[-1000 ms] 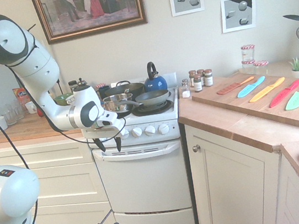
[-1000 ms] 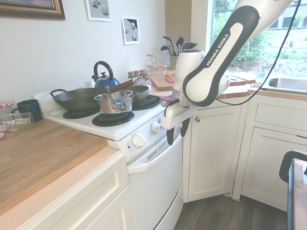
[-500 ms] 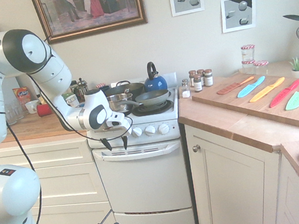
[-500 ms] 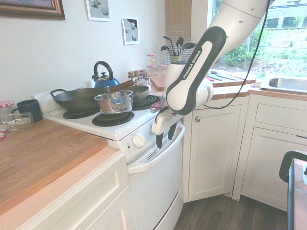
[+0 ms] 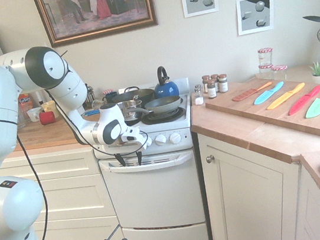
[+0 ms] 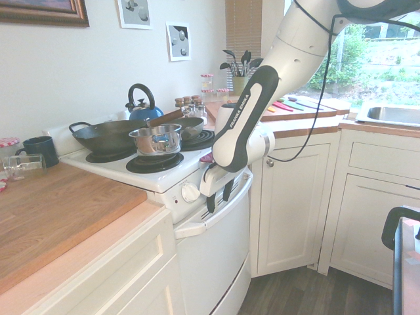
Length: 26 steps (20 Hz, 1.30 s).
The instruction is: Open the oven
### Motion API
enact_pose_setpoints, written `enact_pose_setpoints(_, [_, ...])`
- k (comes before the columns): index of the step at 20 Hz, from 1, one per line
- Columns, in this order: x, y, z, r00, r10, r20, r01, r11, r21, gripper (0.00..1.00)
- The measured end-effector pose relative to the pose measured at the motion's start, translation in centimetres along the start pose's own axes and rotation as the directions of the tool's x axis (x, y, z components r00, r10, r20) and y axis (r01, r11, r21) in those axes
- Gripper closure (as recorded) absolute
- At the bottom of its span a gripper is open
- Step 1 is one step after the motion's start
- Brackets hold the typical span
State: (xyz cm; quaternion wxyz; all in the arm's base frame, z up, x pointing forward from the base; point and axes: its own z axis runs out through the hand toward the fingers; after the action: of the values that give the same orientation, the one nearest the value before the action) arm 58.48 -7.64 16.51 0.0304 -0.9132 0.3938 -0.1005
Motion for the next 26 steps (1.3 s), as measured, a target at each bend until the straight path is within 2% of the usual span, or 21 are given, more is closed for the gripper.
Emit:
enact_pose_setpoints(4, [-0.2,1.1,1.9,1.000,0.007,-0.008,-0.007,1.000,0.005,0.00])
enact_pose_setpoints(10, [-0.2,4.5,1.2,0.998,-0.012,-0.058,0.014,1.000,0.025,0.00])
enact_pose_setpoints(18, [-5.3,15.9,2.6,0.999,-0.031,0.044,0.035,0.996,-0.077,0.00])
enact_pose_setpoints(23, [-6.2,20.7,2.7,0.997,-0.013,0.070,0.021,0.995,-0.102,0.00])
enact_pose_setpoints(26, [-6.7,22.8,0.5,0.994,-0.031,0.103,0.041,0.994,-0.103,0.00])
